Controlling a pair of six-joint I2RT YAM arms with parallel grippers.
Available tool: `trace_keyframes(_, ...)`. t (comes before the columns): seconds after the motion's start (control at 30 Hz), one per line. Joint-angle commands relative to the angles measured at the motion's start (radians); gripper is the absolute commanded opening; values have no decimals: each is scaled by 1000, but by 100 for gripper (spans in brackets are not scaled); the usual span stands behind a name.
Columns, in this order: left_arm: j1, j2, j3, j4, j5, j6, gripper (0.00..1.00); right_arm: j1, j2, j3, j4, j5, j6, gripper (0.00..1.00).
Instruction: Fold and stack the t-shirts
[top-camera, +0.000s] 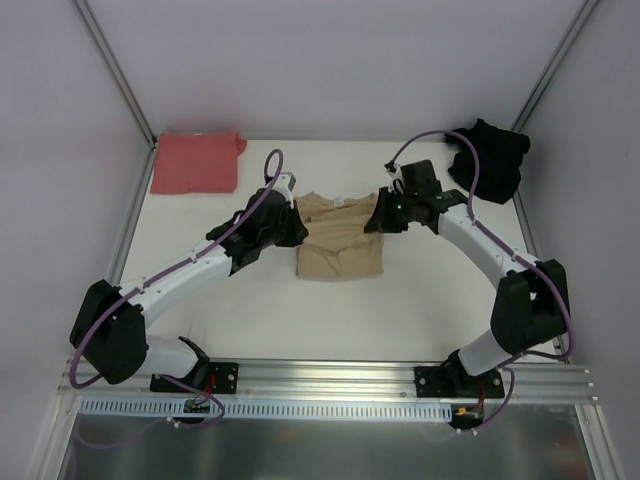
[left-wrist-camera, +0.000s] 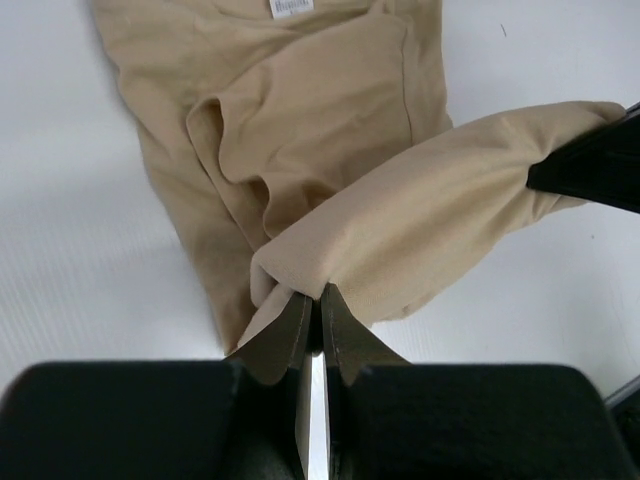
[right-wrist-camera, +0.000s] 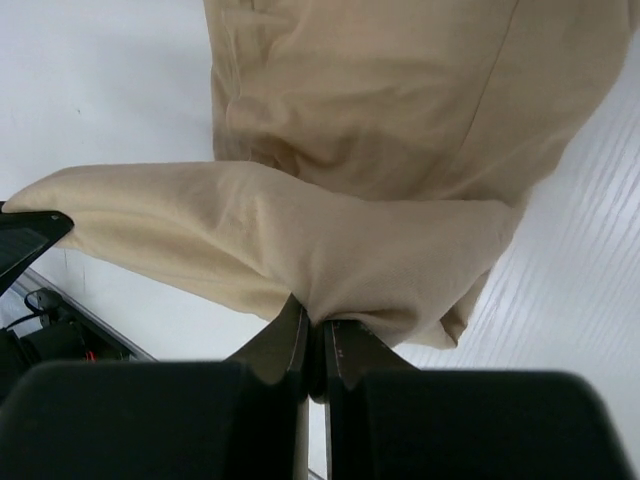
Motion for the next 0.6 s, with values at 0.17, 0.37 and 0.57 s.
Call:
trace_keyframes(0.17, 106, 275, 225, 19, 162, 65, 0, -73, 220, 203, -7, -77, -49, 0)
trace_keyframes(0.37, 168, 454, 365, 7, 135, 56, 80, -113, 441, 392, -15, -83, -63, 100)
trace_keyframes(0.57, 185, 304, 219, 159, -80, 82, 99, -150, 408, 396, 13, -37, -124, 99)
